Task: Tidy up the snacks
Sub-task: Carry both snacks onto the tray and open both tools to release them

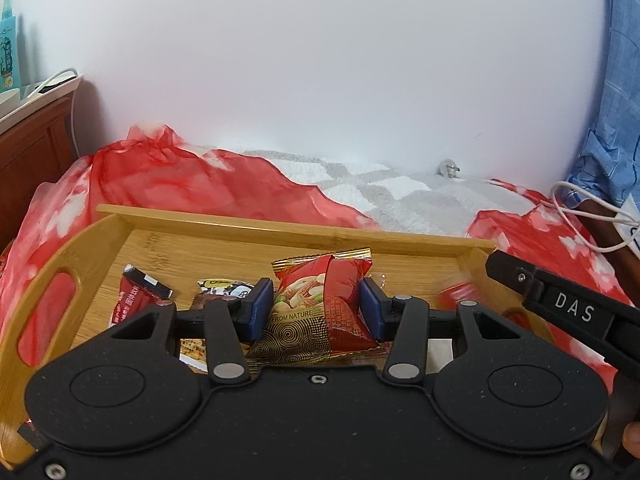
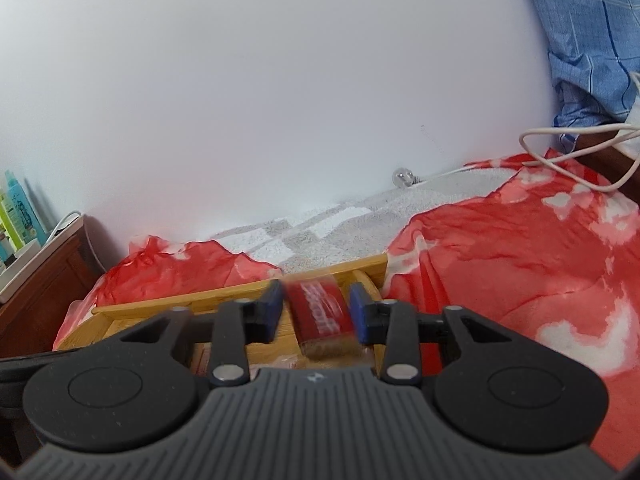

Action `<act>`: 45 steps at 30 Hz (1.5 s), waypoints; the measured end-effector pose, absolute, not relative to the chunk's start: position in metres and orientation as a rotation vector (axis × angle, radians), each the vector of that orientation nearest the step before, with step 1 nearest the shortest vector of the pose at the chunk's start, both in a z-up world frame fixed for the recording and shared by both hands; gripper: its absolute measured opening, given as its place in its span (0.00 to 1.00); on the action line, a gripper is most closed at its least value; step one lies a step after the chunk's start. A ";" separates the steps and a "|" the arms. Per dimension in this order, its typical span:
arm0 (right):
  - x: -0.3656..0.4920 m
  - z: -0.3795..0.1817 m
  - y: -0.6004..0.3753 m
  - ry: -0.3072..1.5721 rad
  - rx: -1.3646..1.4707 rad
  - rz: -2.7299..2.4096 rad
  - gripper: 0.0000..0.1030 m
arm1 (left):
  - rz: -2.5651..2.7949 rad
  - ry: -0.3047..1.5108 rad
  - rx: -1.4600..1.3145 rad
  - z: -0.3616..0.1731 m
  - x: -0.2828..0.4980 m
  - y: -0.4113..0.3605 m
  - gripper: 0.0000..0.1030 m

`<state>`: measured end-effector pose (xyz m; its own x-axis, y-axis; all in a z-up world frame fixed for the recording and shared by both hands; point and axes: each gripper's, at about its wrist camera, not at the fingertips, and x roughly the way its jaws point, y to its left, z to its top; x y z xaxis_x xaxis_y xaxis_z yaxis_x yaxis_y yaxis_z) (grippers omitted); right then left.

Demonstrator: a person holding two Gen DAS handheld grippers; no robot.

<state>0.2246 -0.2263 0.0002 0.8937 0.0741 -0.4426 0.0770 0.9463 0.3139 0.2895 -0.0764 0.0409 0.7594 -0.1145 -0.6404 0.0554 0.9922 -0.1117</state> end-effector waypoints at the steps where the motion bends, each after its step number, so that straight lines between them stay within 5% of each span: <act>1: 0.226 -0.001 -0.227 0.470 0.331 -0.001 0.35 | -0.089 0.702 -0.081 0.040 0.291 -0.078 0.44; 30: 0.236 -0.013 -0.224 0.539 0.324 0.031 0.32 | -0.028 0.763 -0.058 0.022 0.304 -0.080 0.43; 35: 0.236 -0.012 -0.226 0.532 0.334 0.037 0.33 | -0.021 0.769 -0.048 0.023 0.304 -0.079 0.51; 45: 0.224 0.001 -0.223 0.483 0.307 0.040 0.58 | -0.031 0.742 -0.021 0.036 0.292 -0.076 0.73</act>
